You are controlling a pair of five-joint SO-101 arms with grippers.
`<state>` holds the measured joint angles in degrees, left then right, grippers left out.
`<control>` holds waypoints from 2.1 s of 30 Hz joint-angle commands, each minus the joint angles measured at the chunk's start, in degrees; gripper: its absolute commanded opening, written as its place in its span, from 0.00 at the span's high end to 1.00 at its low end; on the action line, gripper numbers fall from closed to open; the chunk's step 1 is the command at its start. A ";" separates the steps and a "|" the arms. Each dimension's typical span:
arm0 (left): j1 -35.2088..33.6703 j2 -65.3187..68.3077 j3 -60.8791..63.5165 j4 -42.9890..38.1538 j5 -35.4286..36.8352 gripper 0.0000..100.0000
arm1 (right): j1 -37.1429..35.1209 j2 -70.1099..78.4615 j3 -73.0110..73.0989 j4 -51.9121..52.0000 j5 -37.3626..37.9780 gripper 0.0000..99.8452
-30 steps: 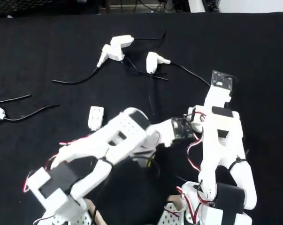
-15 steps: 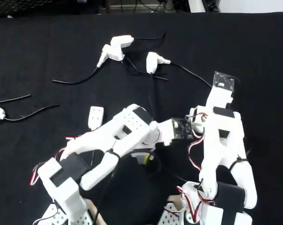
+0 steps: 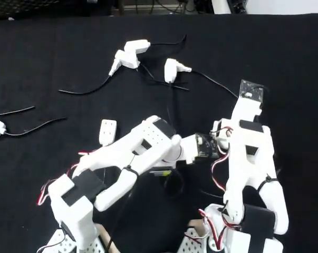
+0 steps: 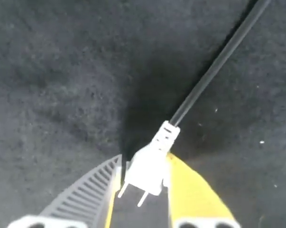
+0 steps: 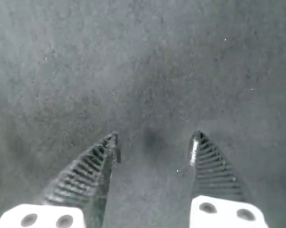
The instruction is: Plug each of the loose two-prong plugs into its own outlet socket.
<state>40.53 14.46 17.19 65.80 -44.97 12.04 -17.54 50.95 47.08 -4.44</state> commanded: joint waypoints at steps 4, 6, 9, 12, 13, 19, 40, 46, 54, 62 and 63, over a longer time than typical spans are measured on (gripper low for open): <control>-2.51 -8.35 -4.35 4.66 6.33 0.97 | -0.26 -2.15 -0.31 -0.44 -0.53 0.77; -3.82 -10.81 -4.35 4.84 7.03 0.97 | 0.00 -2.33 -0.40 -0.44 -0.53 0.77; -5.49 -12.84 -2.24 4.66 6.77 0.97 | 2.90 -2.33 -1.36 -0.44 -0.62 0.77; -5.93 -12.75 0.84 4.57 6.68 0.97 | 8.53 -2.33 -3.56 -0.35 -3.96 0.77; -5.93 -12.48 2.07 4.40 6.68 0.97 | 10.81 -2.33 -4.53 -0.35 -5.45 0.77; -6.02 -10.99 4.97 4.31 6.59 0.97 | 18.99 -2.42 -9.89 0.35 -6.15 0.77; -19.91 -33.58 4.44 -21.89 41.49 0.97 | 24.18 -2.51 -27.47 20.48 4.40 0.77; -20.00 -56.18 22.20 -38.51 51.16 0.97 | 16.09 -2.51 -24.31 21.71 5.54 0.88; -27.74 -80.62 45.14 -55.65 63.65 0.97 | -0.53 -2.42 -19.38 21.19 13.36 0.97; -41.36 -99.69 54.81 -52.92 81.85 0.97 | -19.34 -2.33 -8.13 2.02 21.98 0.99; -42.15 -102.24 55.69 -51.87 83.43 0.97 | -21.19 -2.33 -7.43 0.18 23.91 0.99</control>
<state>2.81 -78.37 71.08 12.00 31.60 -1.41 -18.33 40.75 55.96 12.88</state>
